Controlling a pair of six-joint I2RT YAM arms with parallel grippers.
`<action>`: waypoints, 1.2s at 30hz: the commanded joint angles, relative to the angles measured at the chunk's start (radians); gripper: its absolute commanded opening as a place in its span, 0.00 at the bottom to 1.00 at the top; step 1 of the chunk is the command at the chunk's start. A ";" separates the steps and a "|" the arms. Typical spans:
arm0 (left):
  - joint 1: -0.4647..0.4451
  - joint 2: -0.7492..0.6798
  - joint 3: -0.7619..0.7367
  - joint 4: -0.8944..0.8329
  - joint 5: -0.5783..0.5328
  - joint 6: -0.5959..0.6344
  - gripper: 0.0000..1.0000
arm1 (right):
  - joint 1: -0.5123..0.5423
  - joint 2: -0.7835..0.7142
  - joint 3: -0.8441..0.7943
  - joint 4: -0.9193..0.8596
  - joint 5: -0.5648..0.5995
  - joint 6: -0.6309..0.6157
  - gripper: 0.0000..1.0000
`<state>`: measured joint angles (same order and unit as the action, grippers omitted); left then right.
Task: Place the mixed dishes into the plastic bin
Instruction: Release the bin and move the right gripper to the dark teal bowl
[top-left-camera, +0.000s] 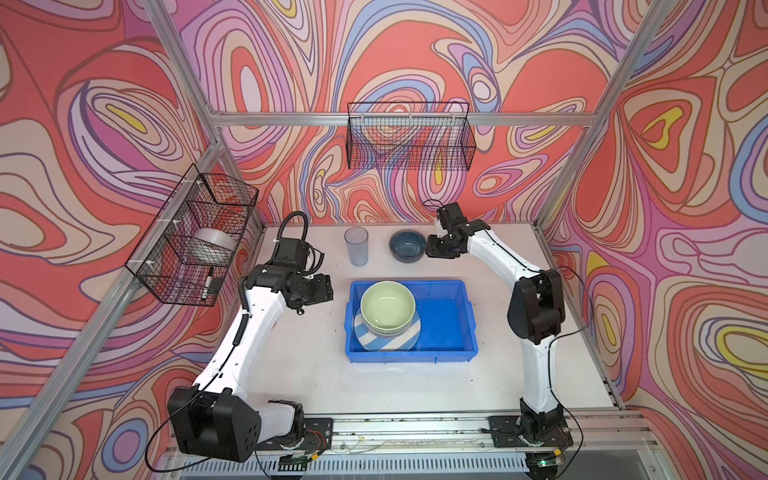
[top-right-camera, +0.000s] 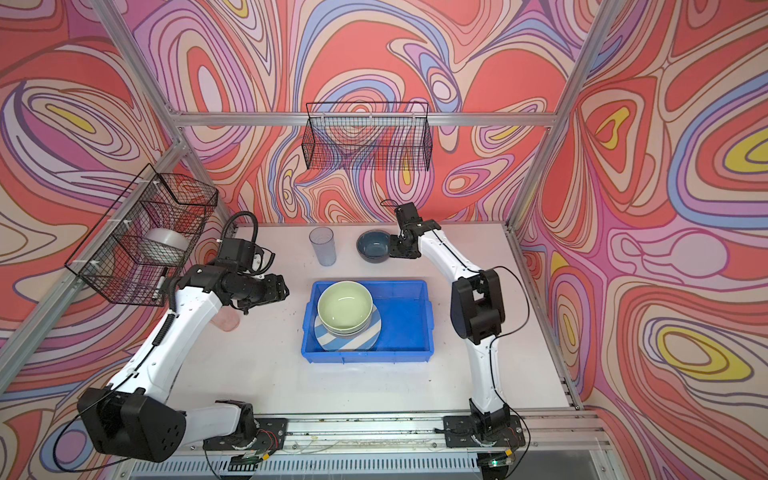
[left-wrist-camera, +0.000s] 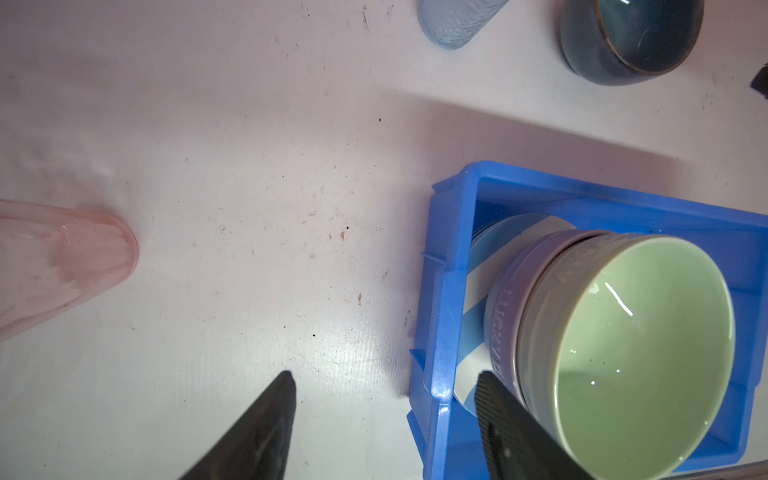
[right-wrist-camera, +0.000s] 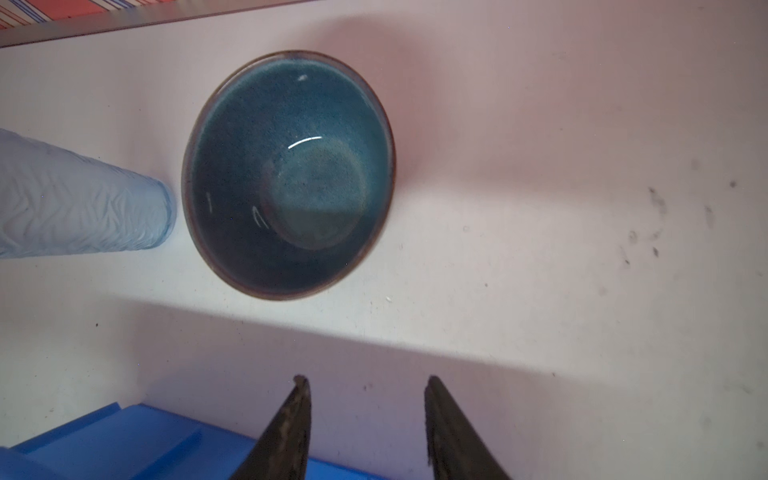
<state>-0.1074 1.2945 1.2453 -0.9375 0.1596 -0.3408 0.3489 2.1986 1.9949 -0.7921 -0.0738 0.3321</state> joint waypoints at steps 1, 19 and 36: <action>0.033 0.019 -0.018 0.044 0.026 0.033 0.72 | -0.014 0.083 0.110 0.024 -0.014 0.018 0.44; 0.048 -0.017 -0.048 0.071 0.044 0.061 0.72 | -0.044 0.347 0.352 0.057 -0.016 0.049 0.34; 0.048 -0.044 -0.046 0.043 0.043 0.056 0.71 | -0.053 0.371 0.310 0.088 -0.088 0.078 0.15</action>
<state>-0.0654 1.2690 1.1995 -0.8658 0.2020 -0.2985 0.3019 2.5591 2.3234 -0.6998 -0.1448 0.4065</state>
